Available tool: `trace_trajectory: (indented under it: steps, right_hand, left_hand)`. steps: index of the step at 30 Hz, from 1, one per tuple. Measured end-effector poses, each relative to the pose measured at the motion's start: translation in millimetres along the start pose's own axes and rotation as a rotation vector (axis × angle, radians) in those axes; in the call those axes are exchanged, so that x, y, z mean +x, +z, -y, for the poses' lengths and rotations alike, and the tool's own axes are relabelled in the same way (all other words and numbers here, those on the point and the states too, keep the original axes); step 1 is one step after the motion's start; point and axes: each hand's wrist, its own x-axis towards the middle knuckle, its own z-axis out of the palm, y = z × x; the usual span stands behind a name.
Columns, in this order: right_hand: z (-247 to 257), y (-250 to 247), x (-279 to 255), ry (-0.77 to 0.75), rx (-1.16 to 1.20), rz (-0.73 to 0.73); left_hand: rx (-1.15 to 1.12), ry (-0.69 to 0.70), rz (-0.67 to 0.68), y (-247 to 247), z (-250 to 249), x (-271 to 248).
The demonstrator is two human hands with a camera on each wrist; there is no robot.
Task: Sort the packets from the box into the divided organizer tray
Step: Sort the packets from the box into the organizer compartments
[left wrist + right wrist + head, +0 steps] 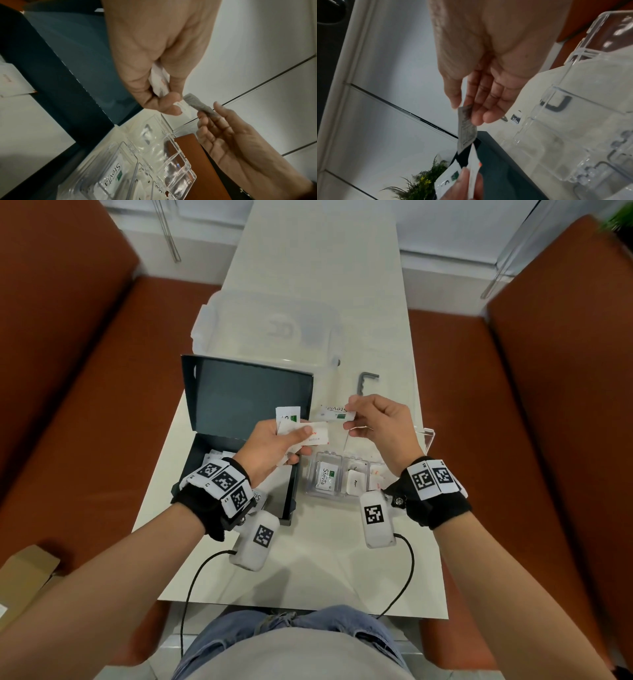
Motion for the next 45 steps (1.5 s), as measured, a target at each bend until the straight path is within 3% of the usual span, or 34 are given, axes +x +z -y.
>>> trace_trajectory:
  steps: [9, 16, 21, 26, 30, 34, 45]
  right_hand:
    - [-20.7, -15.0, 3.2, 0.016, -0.213, 0.037]
    - [-50.4, -14.6, 9.5, 0.244, -0.326, 0.034]
    - [-68.3, -6.6, 5.8, 0.349, -0.438, 0.116]
    - [-77.5, 0.2, 8.8, 0.257, -0.772, 0.069]
    - [-78.8, 1.9, 9.8, 0.286, -0.872, 0.132]
    - [-81.2, 5.8, 11.5, 0.196, -1.112, 0.226]
    - [-90.6, 13.7, 8.2, 0.06, -1.309, 0.243]
  left_hand:
    - [0.03, -0.028, -0.079, -12.1, 4.0, 4.2]
    - [0.04, -0.022, -0.088, -16.2, 10.9, 2.2]
    - [0.044, -0.025, -0.097, -17.1, 13.6, 0.0]
    - [0.052, -0.039, -0.101, -16.2, 15.7, -1.9]
    - [0.051, -0.049, -0.104, -15.6, 17.1, -3.1]
    - [0.047, -0.047, -0.111, -15.9, 17.4, -4.0]
    - [0.068, -0.045, -0.109, -17.5, 16.2, -4.1]
